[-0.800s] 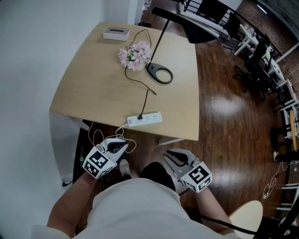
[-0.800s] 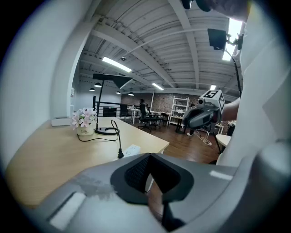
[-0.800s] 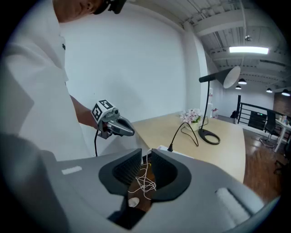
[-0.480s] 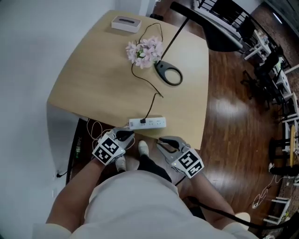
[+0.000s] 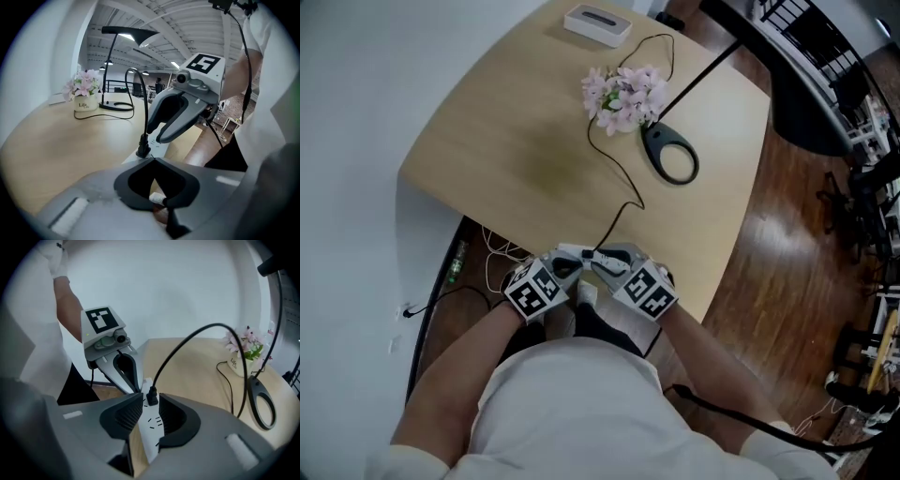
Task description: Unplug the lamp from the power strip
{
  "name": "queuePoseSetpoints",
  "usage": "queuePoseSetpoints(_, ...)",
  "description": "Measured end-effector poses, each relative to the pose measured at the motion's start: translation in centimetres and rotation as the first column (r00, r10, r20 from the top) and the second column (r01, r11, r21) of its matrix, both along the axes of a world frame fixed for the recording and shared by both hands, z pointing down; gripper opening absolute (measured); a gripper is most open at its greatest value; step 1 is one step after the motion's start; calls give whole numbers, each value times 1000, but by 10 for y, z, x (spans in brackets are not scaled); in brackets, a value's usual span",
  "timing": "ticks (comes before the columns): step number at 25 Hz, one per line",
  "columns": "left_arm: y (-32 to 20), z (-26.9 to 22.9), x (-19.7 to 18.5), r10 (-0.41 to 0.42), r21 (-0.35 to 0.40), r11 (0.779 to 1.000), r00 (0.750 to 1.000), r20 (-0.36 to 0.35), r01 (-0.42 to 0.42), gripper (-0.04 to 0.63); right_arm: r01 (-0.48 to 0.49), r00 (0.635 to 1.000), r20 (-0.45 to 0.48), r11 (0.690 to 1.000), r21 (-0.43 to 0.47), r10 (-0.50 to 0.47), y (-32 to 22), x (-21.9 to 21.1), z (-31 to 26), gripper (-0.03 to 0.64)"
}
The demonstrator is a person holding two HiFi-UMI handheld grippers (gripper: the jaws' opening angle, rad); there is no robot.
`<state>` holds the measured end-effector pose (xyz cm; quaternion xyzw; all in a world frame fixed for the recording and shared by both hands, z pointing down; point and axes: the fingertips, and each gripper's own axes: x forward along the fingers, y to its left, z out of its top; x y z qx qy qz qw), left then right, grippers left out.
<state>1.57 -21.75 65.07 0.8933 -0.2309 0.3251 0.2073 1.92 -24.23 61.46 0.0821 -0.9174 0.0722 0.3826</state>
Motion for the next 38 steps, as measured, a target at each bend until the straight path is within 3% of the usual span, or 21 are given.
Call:
queuePoseSetpoints(6,0,6,2,-51,-28,998,999,7,51,3,155,988,-21,988,-5,-155,-1,-15,19,112)
queuePoseSetpoints(10,0,5,2,-52,-38,998,998,21,53,3,234,972,-26,972,14,-234,1,-19,17,58)
queuePoseSetpoints(14,-1,5,2,-56,-53,997,998,24,58,3,261,965,7,965,1,-261,0,-20,9,57)
queuePoseSetpoints(22,1,5,0,-79,-63,995,996,30,81,3,123,992,38,992,-35,-121,-48,-1,1,56)
queuePoseSetpoints(25,1,6,-2,-77,-65,995,997,33,79,3,56,998,43,992,-113,-51,-64,9,13,57)
queuePoseSetpoints(29,-2,6,-1,-79,-55,995,997,26,80,3,-55,994,78,956,-289,81,-76,16,23,57)
queuePoseSetpoints(34,-2,6,-3,-97,-71,992,994,42,100,3,-113,989,48,928,-356,139,-82,21,36,58)
queuePoseSetpoints(38,-2,6,-3,-103,-78,991,994,47,106,3,-126,988,37,923,-364,149,-81,26,40,97)
